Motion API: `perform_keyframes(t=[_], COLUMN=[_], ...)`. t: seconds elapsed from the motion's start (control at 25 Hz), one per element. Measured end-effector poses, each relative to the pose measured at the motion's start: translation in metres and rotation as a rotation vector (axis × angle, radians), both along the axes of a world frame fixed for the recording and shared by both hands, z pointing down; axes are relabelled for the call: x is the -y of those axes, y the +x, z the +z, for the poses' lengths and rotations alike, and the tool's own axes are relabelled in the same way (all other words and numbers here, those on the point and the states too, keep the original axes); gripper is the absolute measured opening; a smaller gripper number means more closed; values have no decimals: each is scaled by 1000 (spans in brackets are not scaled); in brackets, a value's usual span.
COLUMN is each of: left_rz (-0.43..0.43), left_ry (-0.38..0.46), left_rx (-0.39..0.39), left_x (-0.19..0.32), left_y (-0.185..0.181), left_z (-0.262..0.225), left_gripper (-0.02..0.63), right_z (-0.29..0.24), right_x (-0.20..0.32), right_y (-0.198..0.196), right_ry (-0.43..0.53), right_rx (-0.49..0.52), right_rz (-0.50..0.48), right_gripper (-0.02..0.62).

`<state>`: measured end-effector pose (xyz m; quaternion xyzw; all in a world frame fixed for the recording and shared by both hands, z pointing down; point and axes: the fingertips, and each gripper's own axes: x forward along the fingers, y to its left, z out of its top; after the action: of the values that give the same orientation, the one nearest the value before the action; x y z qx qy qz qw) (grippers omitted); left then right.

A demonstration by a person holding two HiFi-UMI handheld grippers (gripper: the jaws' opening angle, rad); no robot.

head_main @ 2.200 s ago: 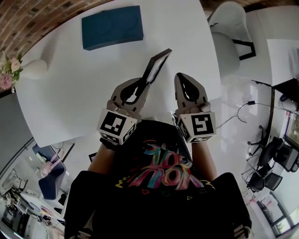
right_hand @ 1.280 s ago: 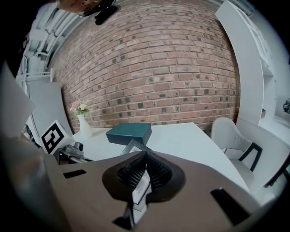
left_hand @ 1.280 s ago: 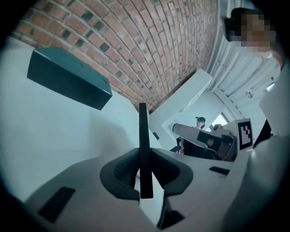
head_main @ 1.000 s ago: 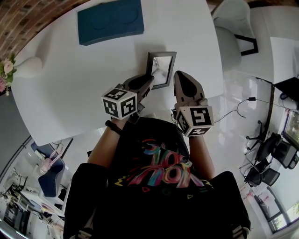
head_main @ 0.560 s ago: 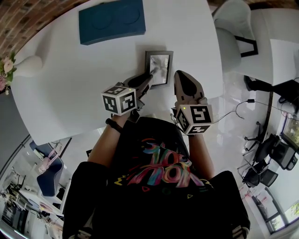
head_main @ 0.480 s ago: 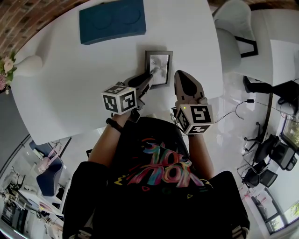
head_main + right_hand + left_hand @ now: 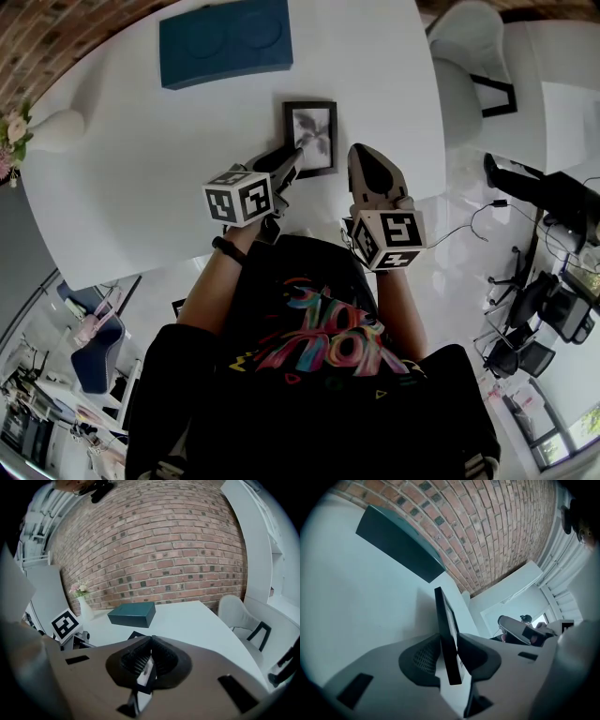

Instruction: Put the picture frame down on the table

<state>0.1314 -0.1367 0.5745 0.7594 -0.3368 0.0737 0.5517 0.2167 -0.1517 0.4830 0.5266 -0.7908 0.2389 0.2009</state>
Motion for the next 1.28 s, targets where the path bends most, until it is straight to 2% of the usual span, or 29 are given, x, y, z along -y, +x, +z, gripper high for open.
perform_keyframes(t=[0.12, 0.52, 0.6, 0.76, 0.84, 1.28], left_rz=[-11, -121, -159, -209, -237, -254], left_ry=[-18, -50, -46, -18, -18, 6], left_rx=[-19, -53, -50, 18, 27, -36], left_x=[0, 8, 10, 7, 9, 12], left_y=[-1, -14, -19, -32, -36, -38], left_z=[3, 0, -2, 7, 7, -7], left_gripper=[111, 237, 245, 260, 267, 267], right_z=[3, 7, 7, 7, 8, 7], right_x=[0, 1, 1, 0, 0, -2], right_y=[0, -2, -3, -6, -8, -15], right_ry=[-7, -24, -26, -27, -27, -23], right_rx=[1, 5, 4, 7, 5, -1], right_rz=[-2, -25, -31, -40, -48, -60], right_gripper=[18, 18, 18, 18, 18, 18])
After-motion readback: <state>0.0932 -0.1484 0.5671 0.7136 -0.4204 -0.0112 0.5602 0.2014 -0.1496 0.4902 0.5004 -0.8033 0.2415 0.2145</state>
